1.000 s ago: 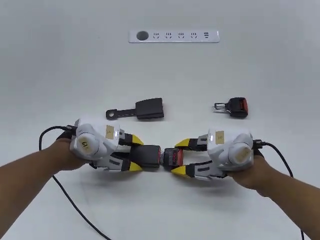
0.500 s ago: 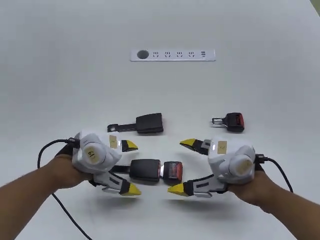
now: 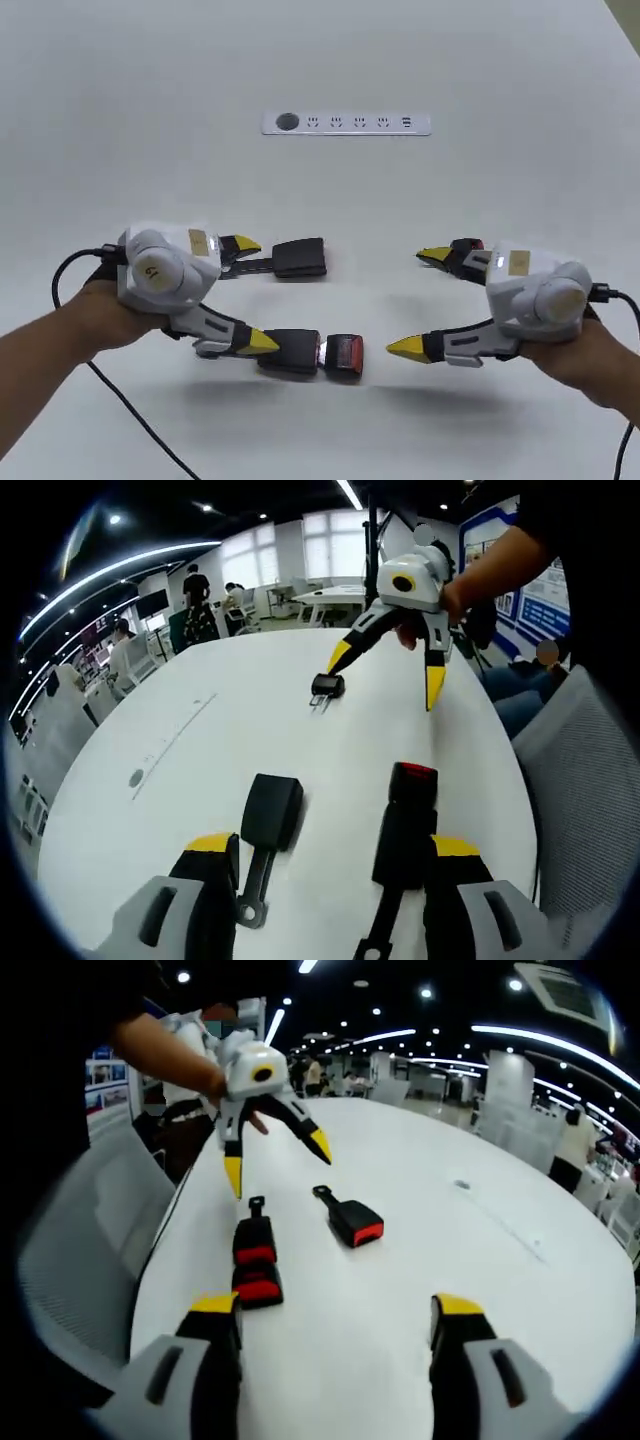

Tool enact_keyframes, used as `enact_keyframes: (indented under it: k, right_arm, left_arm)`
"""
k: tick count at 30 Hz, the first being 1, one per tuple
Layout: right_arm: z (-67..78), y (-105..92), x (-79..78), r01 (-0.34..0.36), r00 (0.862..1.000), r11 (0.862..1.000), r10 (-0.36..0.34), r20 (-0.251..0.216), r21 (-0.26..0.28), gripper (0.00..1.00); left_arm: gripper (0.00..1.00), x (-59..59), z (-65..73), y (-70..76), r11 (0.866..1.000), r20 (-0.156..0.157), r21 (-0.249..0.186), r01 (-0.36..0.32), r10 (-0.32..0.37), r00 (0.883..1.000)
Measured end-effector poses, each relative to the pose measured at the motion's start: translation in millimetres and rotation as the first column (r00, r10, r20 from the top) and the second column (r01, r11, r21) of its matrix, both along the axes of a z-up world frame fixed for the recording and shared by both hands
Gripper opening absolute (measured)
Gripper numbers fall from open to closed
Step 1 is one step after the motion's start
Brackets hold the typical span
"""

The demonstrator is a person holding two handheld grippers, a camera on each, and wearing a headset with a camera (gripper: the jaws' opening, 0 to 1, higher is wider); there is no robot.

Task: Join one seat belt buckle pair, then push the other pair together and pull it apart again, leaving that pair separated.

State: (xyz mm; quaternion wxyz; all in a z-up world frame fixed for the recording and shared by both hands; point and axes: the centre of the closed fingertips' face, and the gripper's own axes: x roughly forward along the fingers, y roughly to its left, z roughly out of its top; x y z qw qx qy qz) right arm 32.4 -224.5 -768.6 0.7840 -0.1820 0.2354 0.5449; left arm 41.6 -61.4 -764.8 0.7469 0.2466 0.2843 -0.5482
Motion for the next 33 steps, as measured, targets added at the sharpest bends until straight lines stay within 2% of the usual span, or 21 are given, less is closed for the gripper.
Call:
enact_keyframes:
  k: [2, 6, 8, 10, 15, 20, 24, 27, 29, 31, 33]
  right_arm:
    - [0.2, -7.7, 4.9, 0.009, 1.000, 1.000, -0.009, -0.003, -0.010, 0.77]
    - [3.0, -20.5, 15.2, 0.030, 1.000, 0.999, -0.030, -0.009, -0.011, 0.77]
    - [0.4, -28.6, 20.7, 0.029, 1.000, 0.999, -0.029, -0.007, -0.038, 0.77]
    - [-0.7, -35.0, 25.9, 0.033, 0.999, 0.999, -0.034, -0.018, -0.041, 0.77]
    - [-8.0, -51.1, 37.2, 0.025, 0.999, 0.997, -0.028, -0.034, -0.079, 0.75]
    - [-17.0, -67.7, 52.9, 0.040, 0.998, 0.994, -0.046, -0.052, -0.099, 0.76]
    - [-27.4, -76.7, 60.0, 0.016, 0.997, 0.993, -0.025, -0.076, -0.121, 0.77]
    - [-35.1, -83.7, 67.8, 0.005, 0.995, 0.992, -0.018, -0.102, -0.129, 0.76]
    - [-38.3, -85.8, 70.4, -0.005, 0.994, 0.991, -0.010, -0.113, -0.131, 0.75]
    - [-44.9, -90.3, 73.1, -0.018, 0.992, 0.989, -0.001, -0.124, -0.147, 0.75]
    - [-50.9, -92.5, 72.9, -0.037, 0.990, 0.987, 0.014, -0.142, -0.157, 0.73]
  left_arm:
    - [0.78, 7.0, 3.2, 0.0, 1.000, 0.009, -0.010, -0.008, 0.008, 1.000]
    - [0.77, 22.1, 3.7, 3.2, 1.000, 0.022, 0.008, -0.005, 0.005, 1.000]
    - [0.77, 30.1, 4.0, 4.3, 1.000, 0.029, 0.019, 0.001, -0.001, 1.000]
    - [0.77, 38.3, 3.8, 4.7, 1.000, 0.030, 0.021, 0.001, -0.001, 1.000]
    - [0.76, 48.8, 1.6, -1.7, 1.000, 0.030, 0.024, -0.002, 0.001, 1.000]
    - [0.75, 54.7, -10.9, -11.2, 0.999, 0.013, 0.039, 0.011, -0.012, 1.000]
    - [0.74, 57.2, -23.8, -18.6, 0.999, -0.010, 0.047, 0.025, -0.025, 1.000]
    - [0.73, 59.7, -36.4, -20.6, 0.998, -0.031, 0.060, 0.037, -0.035, 0.999]
    - [0.73, 62.0, -41.4, -22.7, 0.999, -0.050, 0.044, 0.028, -0.025, 0.998]
    - [0.73, 62.8, -48.0, -22.1, 0.997, -0.049, 0.062, 0.042, -0.039, 0.998]
    - [0.72, 63.1, -56.3, -21.0, 0.996, -0.065, 0.075, 0.051, -0.046, 0.997]
